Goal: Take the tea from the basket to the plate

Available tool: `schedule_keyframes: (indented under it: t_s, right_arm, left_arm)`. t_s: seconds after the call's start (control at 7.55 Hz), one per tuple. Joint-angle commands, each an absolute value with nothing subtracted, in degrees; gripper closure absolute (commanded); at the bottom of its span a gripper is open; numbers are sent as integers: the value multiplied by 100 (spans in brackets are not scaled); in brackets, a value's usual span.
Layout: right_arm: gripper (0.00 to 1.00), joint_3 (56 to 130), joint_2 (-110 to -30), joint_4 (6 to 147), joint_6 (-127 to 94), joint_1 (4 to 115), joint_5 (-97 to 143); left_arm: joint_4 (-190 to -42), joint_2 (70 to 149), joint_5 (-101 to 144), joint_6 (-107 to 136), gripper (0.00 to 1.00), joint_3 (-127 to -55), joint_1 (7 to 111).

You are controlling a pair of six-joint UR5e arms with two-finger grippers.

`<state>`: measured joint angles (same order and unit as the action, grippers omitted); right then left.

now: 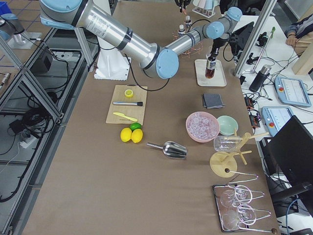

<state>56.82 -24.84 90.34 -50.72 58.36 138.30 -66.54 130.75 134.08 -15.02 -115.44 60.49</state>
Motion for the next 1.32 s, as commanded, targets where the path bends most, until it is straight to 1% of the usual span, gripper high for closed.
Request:
schedule_keyframes:
  t_s: [0.0,0.13,0.4,0.53,0.66,0.79,0.93,1.06,1.19]
  right_arm:
    - [100,5573,-2382,9149,-4275,5556,13081]
    - [100,5450,-2312,9149,-4228,5555,13052]
    - [100,5423,-2294,9149,-4001,5485,12895]
    - [34,5414,-2294,9149,-3929,5476,12876]
    - [33,5414,-2294,9149,-3929,5467,12885]
    - [33,5423,-2294,9149,-3929,5475,12893]
    - [28,5510,-2294,9184,-3929,5536,12954]
    - [18,5885,-2364,9611,-3911,5650,13068]
    - [15,6480,-2512,10337,-3459,5764,13069]
  left_arm:
    - [-6558,12649,13858,-1503,100,-11645,6721]
    - [-6330,12621,14069,-1590,100,-11715,6880]
    - [-4921,12621,14002,-3348,100,-11769,7459]
    - [-4617,12612,13984,-3871,100,-11725,7723]
    - [-4623,12325,13931,-4320,100,-11611,7882]
    - [-4623,12227,13861,-5055,100,-11367,7910]
    - [-4623,12243,13852,-5480,100,-11216,7980]
    - [-4658,12217,13730,-5606,100,-11206,8059]
    - [-4684,12217,13511,-5825,100,-11197,8086]
